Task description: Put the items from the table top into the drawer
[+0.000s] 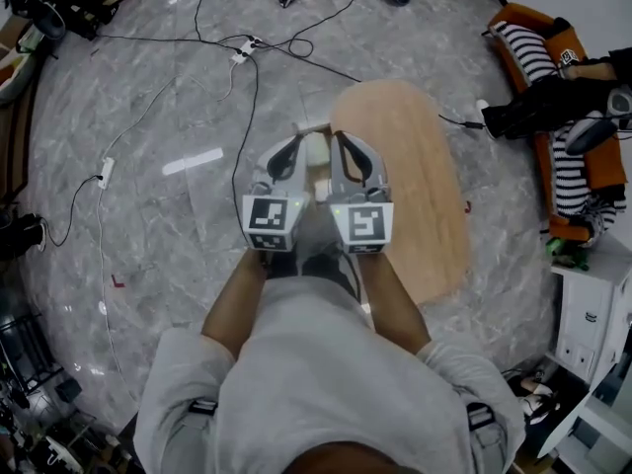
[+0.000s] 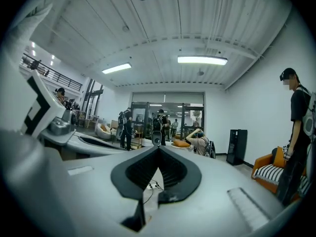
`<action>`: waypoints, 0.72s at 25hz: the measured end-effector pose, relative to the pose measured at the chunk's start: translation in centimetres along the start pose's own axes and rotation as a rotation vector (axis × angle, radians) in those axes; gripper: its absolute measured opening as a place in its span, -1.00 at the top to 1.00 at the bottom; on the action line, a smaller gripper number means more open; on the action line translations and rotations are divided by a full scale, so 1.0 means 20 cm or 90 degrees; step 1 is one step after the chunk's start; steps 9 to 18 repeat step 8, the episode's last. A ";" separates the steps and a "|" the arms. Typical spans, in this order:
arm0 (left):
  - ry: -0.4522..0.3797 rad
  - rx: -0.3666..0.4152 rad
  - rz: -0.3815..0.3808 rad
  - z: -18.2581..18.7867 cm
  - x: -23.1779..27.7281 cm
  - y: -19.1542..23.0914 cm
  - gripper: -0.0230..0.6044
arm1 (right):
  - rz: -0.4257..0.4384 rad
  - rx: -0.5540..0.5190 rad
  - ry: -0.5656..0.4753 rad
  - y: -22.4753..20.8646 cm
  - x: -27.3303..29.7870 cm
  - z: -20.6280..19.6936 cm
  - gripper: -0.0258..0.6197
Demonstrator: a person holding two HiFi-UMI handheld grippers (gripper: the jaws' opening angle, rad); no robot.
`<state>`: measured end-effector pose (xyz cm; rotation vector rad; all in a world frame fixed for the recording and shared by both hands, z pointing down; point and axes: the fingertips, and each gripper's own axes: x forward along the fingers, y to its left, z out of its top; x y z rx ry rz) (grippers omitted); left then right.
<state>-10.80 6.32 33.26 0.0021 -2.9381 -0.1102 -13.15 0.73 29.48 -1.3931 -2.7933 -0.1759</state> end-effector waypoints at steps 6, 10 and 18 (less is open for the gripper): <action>-0.001 0.006 -0.020 0.00 -0.04 -0.14 0.86 | -0.005 -0.021 0.007 -0.03 -0.14 0.00 0.90; -0.004 0.004 -0.032 0.01 -0.05 -0.20 0.86 | -0.012 -0.020 0.006 -0.06 -0.19 0.01 0.90; -0.004 0.004 -0.032 0.01 -0.05 -0.20 0.86 | -0.012 -0.020 0.006 -0.06 -0.19 0.01 0.90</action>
